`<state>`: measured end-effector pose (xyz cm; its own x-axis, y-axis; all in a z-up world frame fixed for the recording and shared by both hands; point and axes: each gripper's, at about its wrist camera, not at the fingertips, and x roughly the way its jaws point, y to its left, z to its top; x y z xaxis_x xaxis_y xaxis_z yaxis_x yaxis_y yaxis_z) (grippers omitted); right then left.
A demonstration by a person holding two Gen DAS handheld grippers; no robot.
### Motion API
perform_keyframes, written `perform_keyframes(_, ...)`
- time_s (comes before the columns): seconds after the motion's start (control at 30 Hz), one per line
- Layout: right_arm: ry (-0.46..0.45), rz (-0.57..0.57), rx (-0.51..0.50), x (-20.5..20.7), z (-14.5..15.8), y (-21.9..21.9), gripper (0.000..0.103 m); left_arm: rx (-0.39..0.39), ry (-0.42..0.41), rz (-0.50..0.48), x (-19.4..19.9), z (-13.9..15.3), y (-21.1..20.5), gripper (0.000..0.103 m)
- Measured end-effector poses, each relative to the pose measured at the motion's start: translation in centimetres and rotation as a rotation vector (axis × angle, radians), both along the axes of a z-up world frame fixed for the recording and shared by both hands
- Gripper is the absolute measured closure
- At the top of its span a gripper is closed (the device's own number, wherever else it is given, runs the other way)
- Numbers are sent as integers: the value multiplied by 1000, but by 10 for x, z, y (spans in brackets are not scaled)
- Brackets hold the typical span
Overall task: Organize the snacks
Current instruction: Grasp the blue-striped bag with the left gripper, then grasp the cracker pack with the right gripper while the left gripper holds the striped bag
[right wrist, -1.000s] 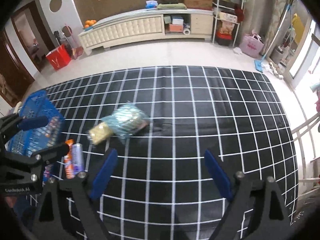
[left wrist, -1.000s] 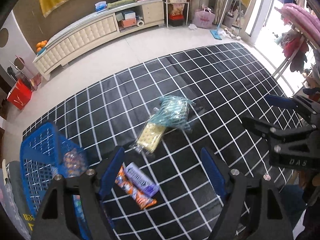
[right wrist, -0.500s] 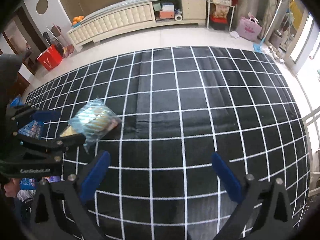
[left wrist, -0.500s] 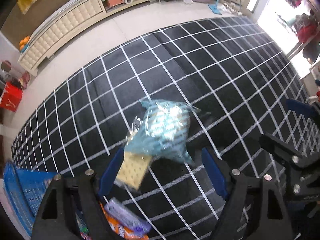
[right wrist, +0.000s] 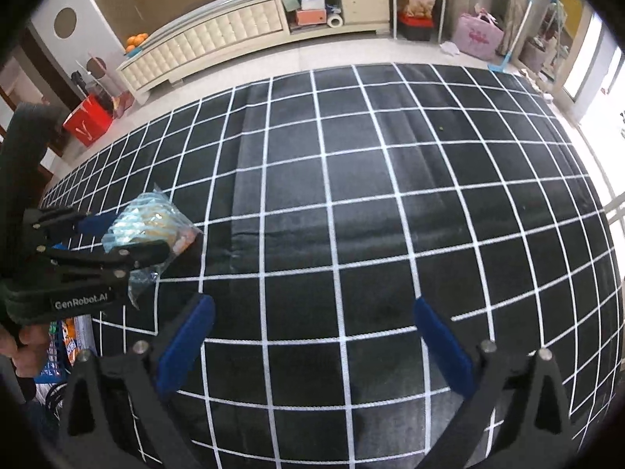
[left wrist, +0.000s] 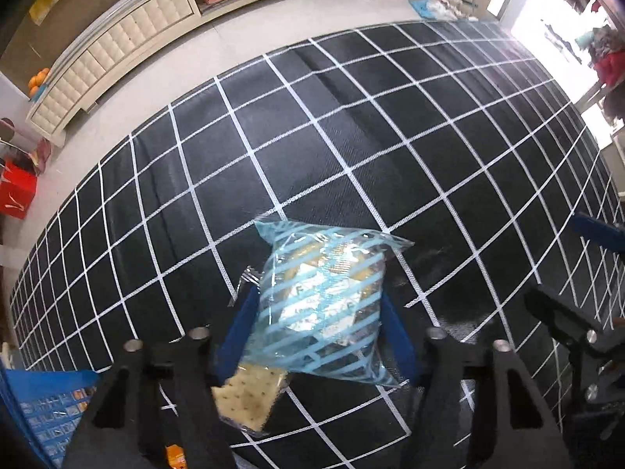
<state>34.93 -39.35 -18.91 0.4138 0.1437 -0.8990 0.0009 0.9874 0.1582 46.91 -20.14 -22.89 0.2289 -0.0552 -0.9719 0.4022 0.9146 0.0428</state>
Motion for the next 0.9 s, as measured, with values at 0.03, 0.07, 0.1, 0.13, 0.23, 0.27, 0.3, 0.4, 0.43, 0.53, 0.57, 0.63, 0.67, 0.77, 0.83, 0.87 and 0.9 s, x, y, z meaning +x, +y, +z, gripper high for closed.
perform_keyframes(0.03, 0, -1, 1, 0, 0, 0, 0, -4, -5, 3, -2, 1, 1, 48)
perform_keyframes(0.07, 3, -1, 4, 0, 1, 1, 0, -8, -7, 9, -4, 2, 2, 49)
perform_keyframes(0.1, 4, -2, 9, 0, 3, 2, 0, -19, -11, 17, -7, 4, 4, 49)
perform_keyframes(0.13, 3, -1, 15, 0, 4, 3, 0, -34, -16, 26, -9, 7, 6, 49)
perform_keyframes(0.23, 0, 14, 33, -1, 10, 11, 0, -70, -64, 45, -24, 23, 17, 50)
perform_keyframes(0.27, 0, 21, 36, -2, 12, 15, 0, -75, -86, 48, -28, 31, 21, 50)
perform_keyframes(0.3, -1, 27, 39, -2, 14, 18, 0, -82, -109, 53, -32, 39, 24, 50)
perform_keyframes(0.4, -2, 45, 50, 0, 20, 30, 0, -113, -174, 79, -51, 70, 43, 50)
perform_keyframes(0.43, -1, 50, 55, 1, 20, 33, 0, -119, -199, 92, -56, 81, 51, 50)
perform_keyframes(0.53, 7, 68, 80, 5, 23, 47, 0, -112, -262, 113, -62, 102, 75, 50)
perform_keyframes(0.57, 11, 71, 83, 7, 23, 52, 0, -105, -284, 119, -65, 107, 81, 50)
perform_keyframes(0.63, 22, 75, 94, 10, 23, 65, 0, -97, -325, 134, -67, 119, 96, 50)
perform_keyframes(0.67, 32, 78, 106, 13, 21, 73, 0, -100, -338, 145, -68, 122, 102, 50)
perform_keyframes(0.77, 78, 88, 138, 20, 13, 97, 0, -129, -360, 192, -70, 131, 128, 50)
perform_keyframes(0.83, 109, 107, 148, 25, 6, 118, 0, -142, -379, 222, -70, 137, 146, 50)
perform_keyframes(0.87, 111, 110, 138, 26, 4, 126, 0, -148, -392, 234, -73, 141, 155, 50)
perform_keyframes(0.9, 113, 108, 122, 28, 1, 135, 0, -149, -409, 245, -76, 145, 165, 50)
